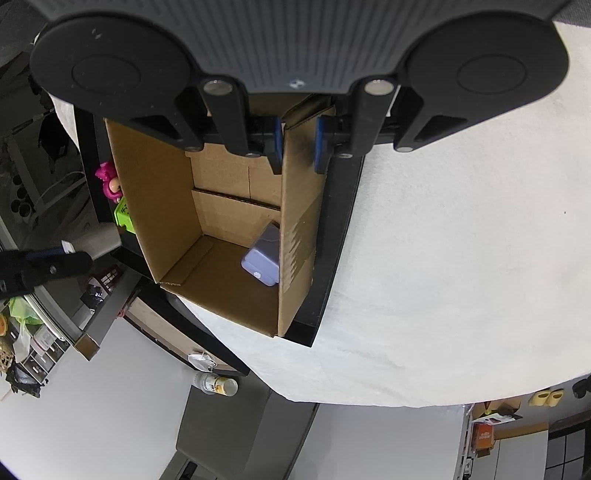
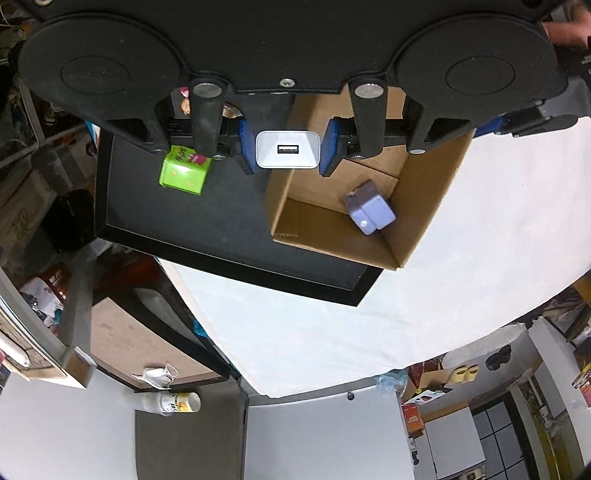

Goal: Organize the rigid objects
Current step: 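Carry the white charger with the right gripper over the box, then lower the charger beside the lavender block and open the right gripper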

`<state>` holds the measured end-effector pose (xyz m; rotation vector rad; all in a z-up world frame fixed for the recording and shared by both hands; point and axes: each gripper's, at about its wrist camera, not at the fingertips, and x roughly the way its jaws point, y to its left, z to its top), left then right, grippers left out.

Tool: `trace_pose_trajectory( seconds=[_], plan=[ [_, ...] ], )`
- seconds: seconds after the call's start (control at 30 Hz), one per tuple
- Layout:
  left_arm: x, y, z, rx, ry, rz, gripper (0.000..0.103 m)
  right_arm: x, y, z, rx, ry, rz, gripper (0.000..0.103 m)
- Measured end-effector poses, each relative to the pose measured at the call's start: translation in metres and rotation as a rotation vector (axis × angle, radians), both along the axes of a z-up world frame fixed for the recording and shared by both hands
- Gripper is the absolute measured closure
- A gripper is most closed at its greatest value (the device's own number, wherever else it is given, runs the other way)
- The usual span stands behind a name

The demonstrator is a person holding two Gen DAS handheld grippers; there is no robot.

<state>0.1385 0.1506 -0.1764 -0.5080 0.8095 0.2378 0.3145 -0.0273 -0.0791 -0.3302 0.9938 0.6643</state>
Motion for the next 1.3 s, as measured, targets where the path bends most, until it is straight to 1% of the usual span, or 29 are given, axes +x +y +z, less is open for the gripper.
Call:
trace_pose_trajectory(
  seconds=[0.2, 0.43, 0.9, 1.2, 1.3],
  plan=[
    [0.001, 0.004, -0.003, -0.012, -0.003, -0.006, 0.088, 0.0, 0.015, -0.003, -0.004, 0.007, 0.019, 0.067],
    [-0.001, 0.005, -0.005, -0.021, -0.01, -0.008, 0.088, 0.0, 0.033, -0.014, -0.017, 0.03, 0.046, 0.067],
    [-0.003, 0.01, -0.008, -0.041, -0.025, -0.016, 0.087, 0.011, 0.06, -0.054, -0.063, 0.095, 0.068, 0.067],
    [-0.004, 0.01, -0.009, -0.041, -0.034, -0.023, 0.087, 0.023, 0.07, -0.077, -0.091, 0.127, 0.062, 0.067],
    [-0.004, 0.011, -0.01, -0.044, -0.039, -0.025, 0.086, 0.029, 0.073, -0.082, -0.094, 0.125, 0.042, 0.066]
  ],
)
